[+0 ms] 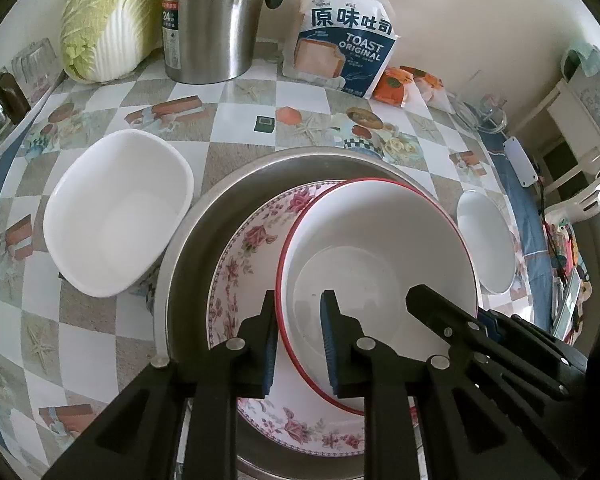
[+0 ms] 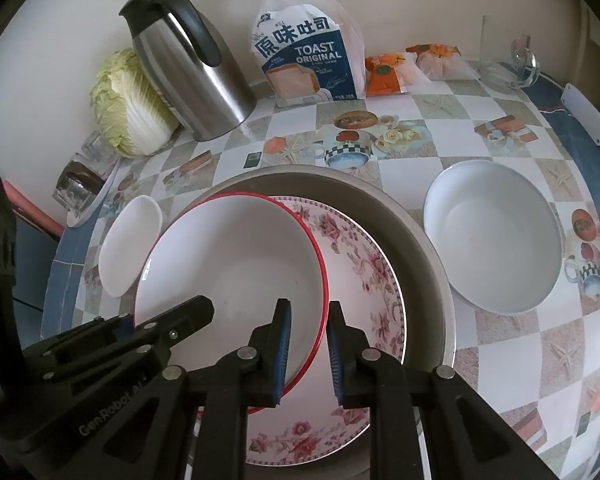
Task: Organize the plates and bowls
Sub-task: 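Lower the red-rimmed bowl onto the floral plate inside the basin with both tools, then open both tools to release the red-rimmed bowl rim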
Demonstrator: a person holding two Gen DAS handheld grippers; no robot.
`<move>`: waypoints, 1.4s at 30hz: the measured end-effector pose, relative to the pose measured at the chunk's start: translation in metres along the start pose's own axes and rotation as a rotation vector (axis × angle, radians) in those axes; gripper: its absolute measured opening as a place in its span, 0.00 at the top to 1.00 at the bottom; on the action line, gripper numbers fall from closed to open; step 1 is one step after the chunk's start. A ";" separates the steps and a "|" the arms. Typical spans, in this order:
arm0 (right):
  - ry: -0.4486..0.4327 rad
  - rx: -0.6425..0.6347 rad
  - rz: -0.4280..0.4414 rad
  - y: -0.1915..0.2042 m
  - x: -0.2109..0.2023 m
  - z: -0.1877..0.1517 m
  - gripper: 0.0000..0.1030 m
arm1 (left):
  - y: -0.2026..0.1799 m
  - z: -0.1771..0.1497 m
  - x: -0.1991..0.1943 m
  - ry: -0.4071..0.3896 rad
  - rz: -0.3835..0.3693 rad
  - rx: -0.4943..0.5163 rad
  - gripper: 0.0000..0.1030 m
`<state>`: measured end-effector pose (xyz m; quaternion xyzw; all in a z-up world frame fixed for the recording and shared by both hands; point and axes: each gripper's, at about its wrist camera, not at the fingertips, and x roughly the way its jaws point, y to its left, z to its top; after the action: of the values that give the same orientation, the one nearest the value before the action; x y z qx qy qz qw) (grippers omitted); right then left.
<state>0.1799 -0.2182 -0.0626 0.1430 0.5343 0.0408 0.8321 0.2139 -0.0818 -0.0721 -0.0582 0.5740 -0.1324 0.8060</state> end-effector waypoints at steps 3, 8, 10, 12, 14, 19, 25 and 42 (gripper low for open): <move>-0.001 0.003 0.002 0.000 0.001 0.001 0.81 | 0.000 0.001 0.001 0.002 -0.001 -0.001 0.81; -0.003 0.001 0.007 0.000 0.001 0.001 0.79 | 0.001 0.001 0.001 0.003 -0.005 -0.002 0.81; -0.004 0.001 0.009 -0.001 0.001 0.001 0.79 | 0.001 0.001 0.001 0.004 -0.009 -0.005 0.81; -0.004 0.005 0.014 -0.001 0.001 0.001 0.79 | 0.002 0.002 0.001 0.005 -0.012 -0.006 0.81; -0.004 0.003 0.015 -0.002 0.001 0.002 0.79 | 0.002 0.002 0.001 0.007 -0.015 -0.008 0.80; -0.004 0.005 0.015 -0.002 0.001 0.001 0.79 | 0.003 0.002 -0.001 0.012 -0.017 -0.014 0.78; -0.006 -0.004 0.010 0.000 0.000 0.001 0.79 | 0.003 0.003 -0.011 -0.008 -0.022 -0.015 0.78; -0.072 -0.045 -0.033 0.008 -0.034 0.005 0.62 | 0.002 0.002 -0.055 -0.098 0.019 0.008 0.55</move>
<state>0.1708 -0.2192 -0.0292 0.1167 0.5051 0.0336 0.8544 0.1988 -0.0646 -0.0217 -0.0559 0.5337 -0.1242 0.8347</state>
